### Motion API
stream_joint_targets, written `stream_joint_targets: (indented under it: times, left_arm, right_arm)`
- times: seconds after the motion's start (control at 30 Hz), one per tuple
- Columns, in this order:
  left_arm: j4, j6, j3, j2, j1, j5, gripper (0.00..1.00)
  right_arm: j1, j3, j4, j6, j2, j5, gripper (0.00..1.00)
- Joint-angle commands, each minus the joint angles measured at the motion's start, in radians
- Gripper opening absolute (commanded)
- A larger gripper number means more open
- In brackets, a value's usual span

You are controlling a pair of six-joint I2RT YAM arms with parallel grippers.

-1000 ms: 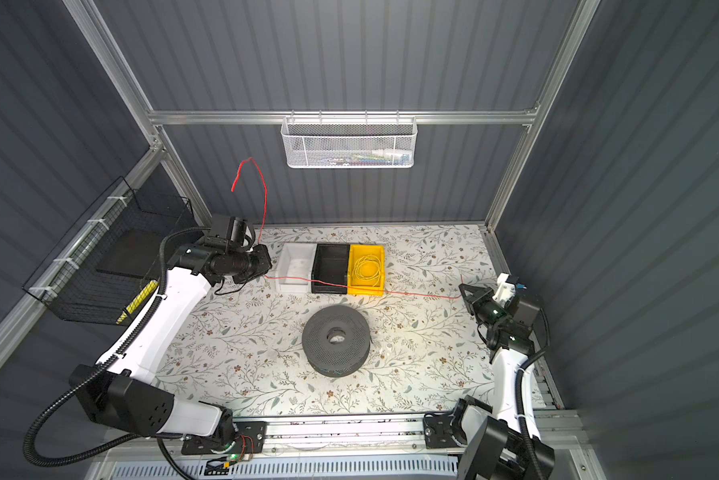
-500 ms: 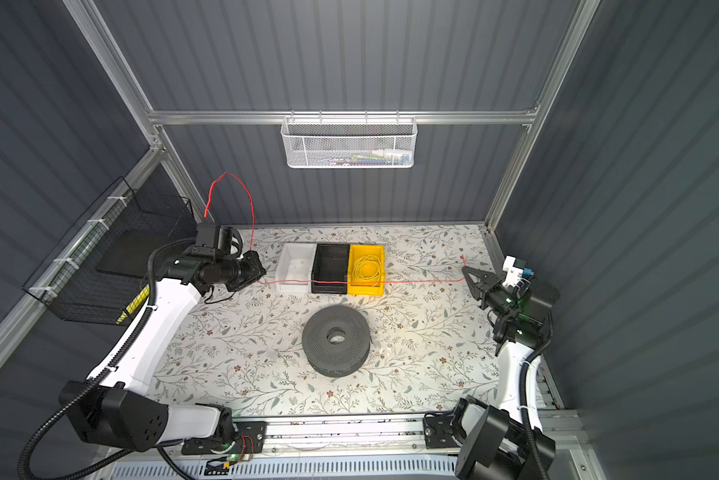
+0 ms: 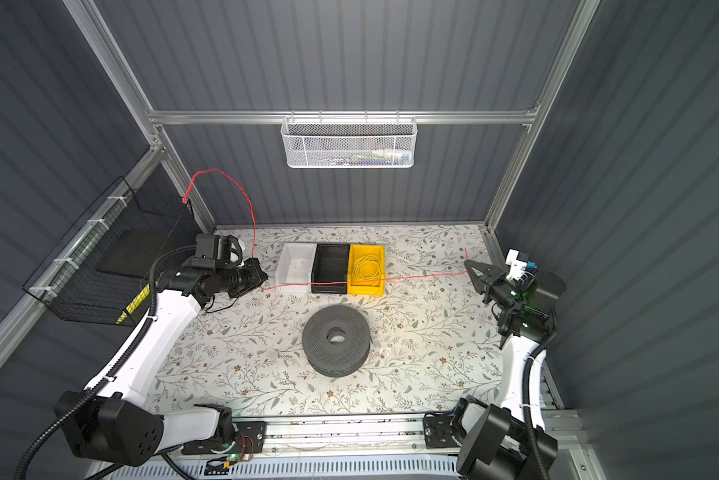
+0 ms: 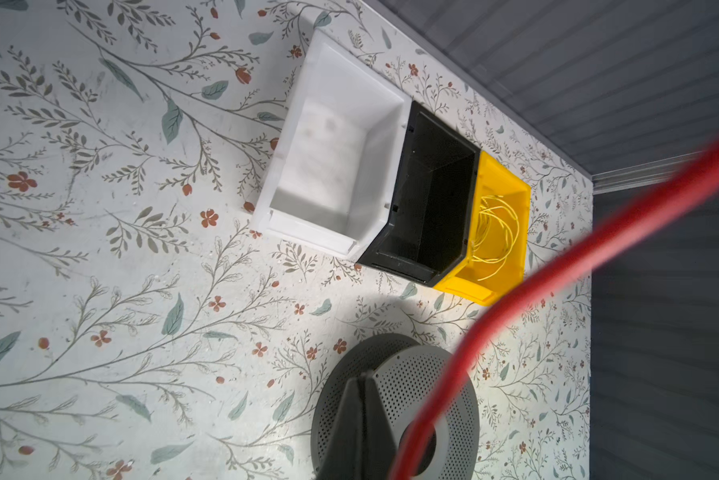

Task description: Wrap the cables

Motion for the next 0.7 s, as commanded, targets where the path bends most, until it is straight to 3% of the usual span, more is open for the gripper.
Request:
stream_joint_targets:
  times: [0.0, 0.13, 0.33, 0.67]
  left_arm:
    - [-0.038, 0.070, -0.015, -0.016, 0.083, -0.152, 0.00]
    - [-0.074, 0.100, 0.008, -0.004, 0.083, -0.148, 0.00]
    - [-0.078, 0.072, 0.030, 0.003, 0.083, -0.099, 0.00]
    - [-0.009, -0.028, 0.046, 0.014, 0.075, -0.156, 0.00]
  right_arm:
    - [-0.072, 0.022, -0.016, -0.003, -0.022, 0.327, 0.00]
    - [-0.078, 0.040, -0.057, -0.023, 0.002, 0.391, 0.00]
    - [-0.048, 0.034, -0.076, -0.114, 0.131, 0.373, 0.02]
    - [0.059, 0.162, -0.351, -0.468, 0.191, 0.298, 0.42]
